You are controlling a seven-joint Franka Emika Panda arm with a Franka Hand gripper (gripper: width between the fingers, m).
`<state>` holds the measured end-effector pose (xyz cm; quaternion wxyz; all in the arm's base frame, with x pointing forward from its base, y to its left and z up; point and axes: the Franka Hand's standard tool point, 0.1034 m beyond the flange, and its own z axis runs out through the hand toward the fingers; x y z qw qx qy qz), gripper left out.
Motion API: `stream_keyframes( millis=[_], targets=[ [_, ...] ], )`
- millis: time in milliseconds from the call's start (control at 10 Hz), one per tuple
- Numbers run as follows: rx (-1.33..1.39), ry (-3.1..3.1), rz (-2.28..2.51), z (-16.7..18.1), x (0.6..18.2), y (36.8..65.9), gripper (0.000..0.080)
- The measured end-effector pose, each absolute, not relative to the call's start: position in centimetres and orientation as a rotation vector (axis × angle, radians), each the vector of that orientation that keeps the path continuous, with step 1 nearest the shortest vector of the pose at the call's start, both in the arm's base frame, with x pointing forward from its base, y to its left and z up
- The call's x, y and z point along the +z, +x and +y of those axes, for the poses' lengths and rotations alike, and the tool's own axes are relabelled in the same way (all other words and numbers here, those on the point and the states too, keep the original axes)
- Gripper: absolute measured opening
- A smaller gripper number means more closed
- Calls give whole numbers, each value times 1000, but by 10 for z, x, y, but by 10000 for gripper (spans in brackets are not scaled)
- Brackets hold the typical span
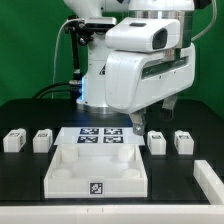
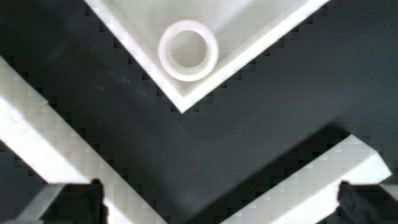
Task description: Assemble one leg
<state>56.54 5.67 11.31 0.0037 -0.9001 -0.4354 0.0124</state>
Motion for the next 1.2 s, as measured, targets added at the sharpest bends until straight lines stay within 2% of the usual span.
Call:
stream_keyframes(
  millis=[1200],
  targets=[
    [42,-2799,-1407,57,112,565,650]
  ],
)
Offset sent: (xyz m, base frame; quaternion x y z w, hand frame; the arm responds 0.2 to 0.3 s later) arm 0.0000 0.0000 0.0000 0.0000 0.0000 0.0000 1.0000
